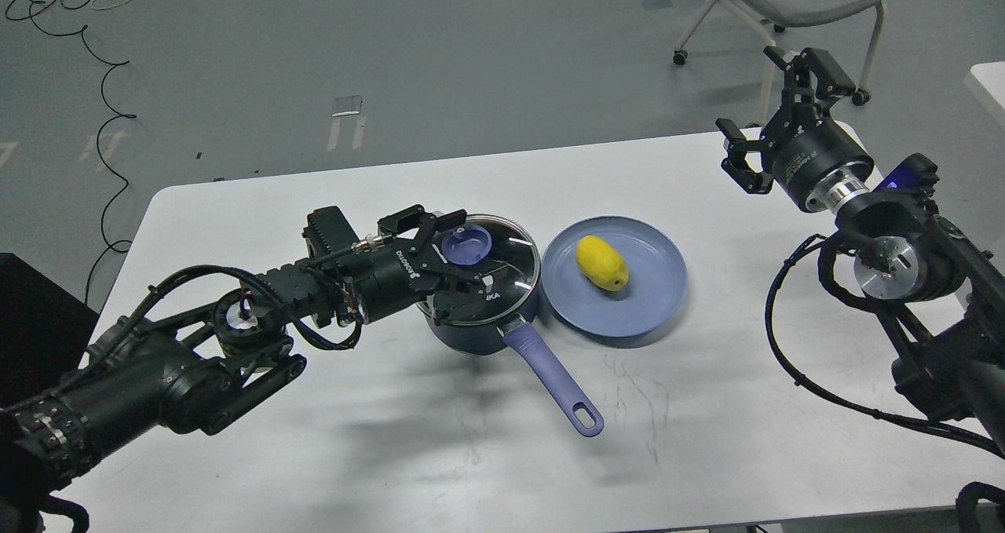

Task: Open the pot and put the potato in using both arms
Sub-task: 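Close the left gripper on the blue lid knob, then lift the glass lid off the pot and carry it aside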

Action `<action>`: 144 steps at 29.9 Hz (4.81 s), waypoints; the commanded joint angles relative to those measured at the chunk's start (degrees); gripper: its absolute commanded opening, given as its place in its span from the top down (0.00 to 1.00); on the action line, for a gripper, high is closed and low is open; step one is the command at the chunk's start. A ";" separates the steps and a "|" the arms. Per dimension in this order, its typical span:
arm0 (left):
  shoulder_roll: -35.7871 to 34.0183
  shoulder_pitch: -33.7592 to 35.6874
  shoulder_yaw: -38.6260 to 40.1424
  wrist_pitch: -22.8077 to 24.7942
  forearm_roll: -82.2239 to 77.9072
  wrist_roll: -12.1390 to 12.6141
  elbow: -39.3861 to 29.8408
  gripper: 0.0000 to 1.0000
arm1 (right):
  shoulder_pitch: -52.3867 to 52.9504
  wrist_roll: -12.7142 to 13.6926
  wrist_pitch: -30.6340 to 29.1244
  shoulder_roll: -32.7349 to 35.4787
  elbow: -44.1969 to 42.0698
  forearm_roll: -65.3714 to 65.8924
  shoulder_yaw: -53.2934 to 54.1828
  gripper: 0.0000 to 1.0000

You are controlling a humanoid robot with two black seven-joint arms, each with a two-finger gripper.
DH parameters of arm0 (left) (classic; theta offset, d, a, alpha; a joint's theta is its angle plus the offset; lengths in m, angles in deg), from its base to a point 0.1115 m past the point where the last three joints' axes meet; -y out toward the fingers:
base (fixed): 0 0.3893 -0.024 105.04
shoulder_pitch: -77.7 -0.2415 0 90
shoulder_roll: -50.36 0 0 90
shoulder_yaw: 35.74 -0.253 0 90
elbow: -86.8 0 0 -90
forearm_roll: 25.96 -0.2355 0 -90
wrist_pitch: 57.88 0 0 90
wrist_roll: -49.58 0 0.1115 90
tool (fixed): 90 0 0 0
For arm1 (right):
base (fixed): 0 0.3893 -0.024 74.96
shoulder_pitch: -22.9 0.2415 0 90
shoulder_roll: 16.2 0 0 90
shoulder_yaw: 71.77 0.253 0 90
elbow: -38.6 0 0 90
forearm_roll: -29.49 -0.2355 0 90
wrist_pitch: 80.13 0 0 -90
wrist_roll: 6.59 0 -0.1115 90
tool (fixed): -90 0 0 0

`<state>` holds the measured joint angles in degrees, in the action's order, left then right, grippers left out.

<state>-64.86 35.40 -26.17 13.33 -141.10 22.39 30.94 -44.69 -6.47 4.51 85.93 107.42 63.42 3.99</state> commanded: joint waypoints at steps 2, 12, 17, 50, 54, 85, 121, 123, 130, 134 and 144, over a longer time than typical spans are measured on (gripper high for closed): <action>1.31 0.11 -0.08 -2.74 0.35 -0.05 3.30 0.02 | 0.00 -0.03 0.00 0.00 0.00 0.00 0.00 0.00; 1.14 -0.07 -1.32 -2.84 0.53 -0.80 3.31 0.02 | -0.26 -0.12 0.00 0.00 0.00 0.09 0.00 0.00; 1.31 0.11 -1.32 -2.40 2.55 -0.80 4.35 0.02 | -0.44 -0.29 0.00 0.00 -0.09 0.09 -0.09 0.00; 1.49 0.11 -2.02 -0.99 5.54 -0.80 5.77 0.17 | -0.61 -0.38 0.00 0.18 -1.23 0.44 -0.26 0.00; 1.66 0.02 -2.02 -0.99 5.54 -0.80 5.77 0.18 | -0.70 -0.38 0.00 0.27 -1.50 0.62 -0.26 0.00; -2.02 1.60 -1.93 -0.99 6.15 -0.80 -2.14 0.49 | -0.70 -0.38 0.00 0.35 -3.08 0.71 -0.62 0.00; -17.85 -6.48 -3.78 -2.22 16.70 -0.80 3.83 0.49 | -0.52 -0.38 0.00 0.35 -3.08 0.71 -1.41 0.00; -17.59 -7.18 -3.78 -2.31 16.79 -0.80 4.27 0.48 | -0.44 -0.38 0.00 0.35 -3.08 0.71 -1.41 0.00; -17.23 -10.88 -3.78 -3.80 18.37 -0.80 6.29 0.45 | -0.44 -0.38 0.00 0.53 -3.08 0.71 -1.41 0.00; -16.79 -11.67 -3.69 -4.15 18.63 -0.80 8.31 0.45 | -0.44 -0.38 0.00 0.71 -3.08 0.71 -1.41 0.00; -13.28 -12.64 -3.86 -5.21 22.59 -0.80 12.53 0.35 | -0.35 -0.38 0.00 0.71 -3.08 0.71 -1.41 0.00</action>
<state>-79.46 23.12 -29.91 8.17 -119.51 21.56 41.27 -45.12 -6.85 4.51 86.63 104.34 64.12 2.57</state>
